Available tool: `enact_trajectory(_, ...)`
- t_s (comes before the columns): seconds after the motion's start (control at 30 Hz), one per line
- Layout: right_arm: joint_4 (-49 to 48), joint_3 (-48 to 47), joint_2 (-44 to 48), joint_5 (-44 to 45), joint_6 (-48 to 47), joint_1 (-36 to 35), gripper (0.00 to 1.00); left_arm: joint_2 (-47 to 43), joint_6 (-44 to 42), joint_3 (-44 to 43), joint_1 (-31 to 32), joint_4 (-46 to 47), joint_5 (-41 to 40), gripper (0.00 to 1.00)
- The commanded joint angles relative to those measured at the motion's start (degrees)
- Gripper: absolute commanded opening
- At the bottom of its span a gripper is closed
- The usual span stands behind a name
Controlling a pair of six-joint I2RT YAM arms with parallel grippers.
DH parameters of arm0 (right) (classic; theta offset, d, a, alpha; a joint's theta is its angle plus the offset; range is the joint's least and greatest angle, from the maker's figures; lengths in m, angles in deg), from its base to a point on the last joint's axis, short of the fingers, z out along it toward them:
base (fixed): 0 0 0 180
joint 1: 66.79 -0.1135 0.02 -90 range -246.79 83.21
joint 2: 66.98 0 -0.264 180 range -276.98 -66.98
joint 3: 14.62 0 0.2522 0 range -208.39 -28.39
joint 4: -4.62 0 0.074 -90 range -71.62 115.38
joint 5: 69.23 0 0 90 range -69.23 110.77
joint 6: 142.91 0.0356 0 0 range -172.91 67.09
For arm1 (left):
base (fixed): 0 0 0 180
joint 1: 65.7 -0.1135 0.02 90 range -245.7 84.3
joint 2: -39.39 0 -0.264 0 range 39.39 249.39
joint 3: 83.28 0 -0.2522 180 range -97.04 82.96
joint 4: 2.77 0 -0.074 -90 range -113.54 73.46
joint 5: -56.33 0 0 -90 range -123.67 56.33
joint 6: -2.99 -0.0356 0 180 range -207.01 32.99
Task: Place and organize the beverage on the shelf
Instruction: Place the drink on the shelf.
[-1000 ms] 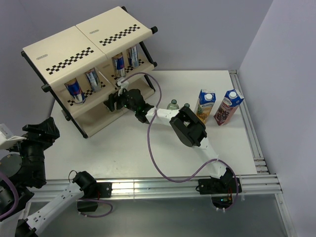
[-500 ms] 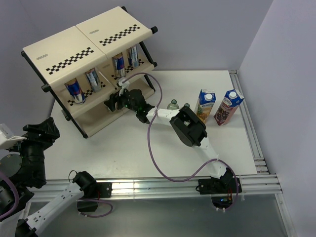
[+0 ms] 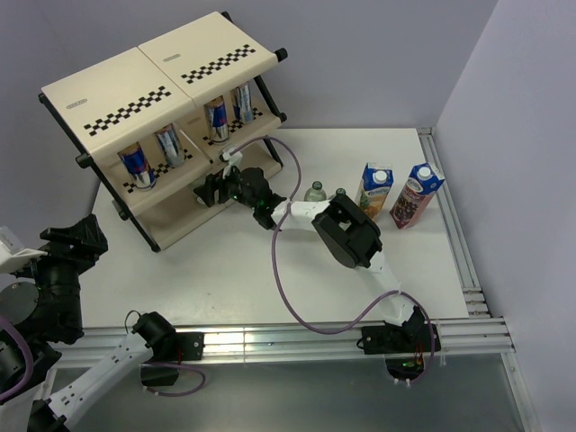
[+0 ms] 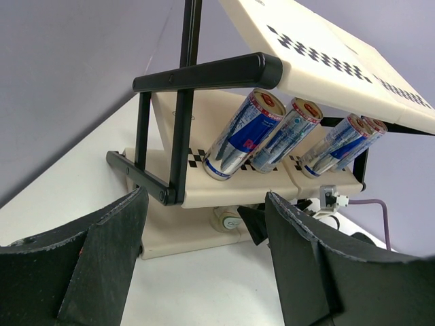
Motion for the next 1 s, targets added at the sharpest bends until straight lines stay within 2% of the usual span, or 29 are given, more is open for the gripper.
enact_trajectory(0.0, -4.05, 1.41, 5.01, 1.27, 1.58, 0.51, 0.75, -0.12, 0.07, -0.85, 0.07, 0.63, -1.0, 0.76)
enact_trajectory(0.3, -4.76, 7.21, 9.23, 2.15, 2.02, 0.51, 0.75, 0.85, 1.04, -1.02, 0.07, 0.19, -0.21, 0.88)
enact_trajectory(0.47, -3.1, 13.18, 16.24, 3.47, 2.37, 0.33, 0.76, 3.3, 1.83, -0.85, 0.07, -0.6, 1.89, 0.96)
enact_trajectory(0.5, -2.22, 14.06, 17.48, 4.34, 2.63, 0.42, 0.81, 3.92, 2.0, -0.67, 0.07, -0.6, 2.42, 0.97)
enact_trajectory(0.57, -0.28, 17.14, 21.51, 4.87, 2.9, 0.33, 0.96, 5.24, 2.01, -0.32, 0.16, -0.25, 3.39, 1.0)
enact_trajectory(0.67, 2.35, 21.44, 27.49, 5.49, 2.2, 0.33, 1.0, 7.0, 2.09, 0.29, 0.07, 0.54, 5.67, 1.0)
enact_trajectory(0.83, 14.11, 24.53, 35.94, 10.4, 2.37, 0.15, 1.0, 10.16, 2.09, 1.79, 0.07, 2.21, 10.33, 1.0)
enact_trajectory(0.97, 25.45, 23.57, 41.22, 19.7, 4.39, 0.24, 1.0, 12.71, 2.27, 3.28, 0.07, 4.49, 14.28, 1.0)
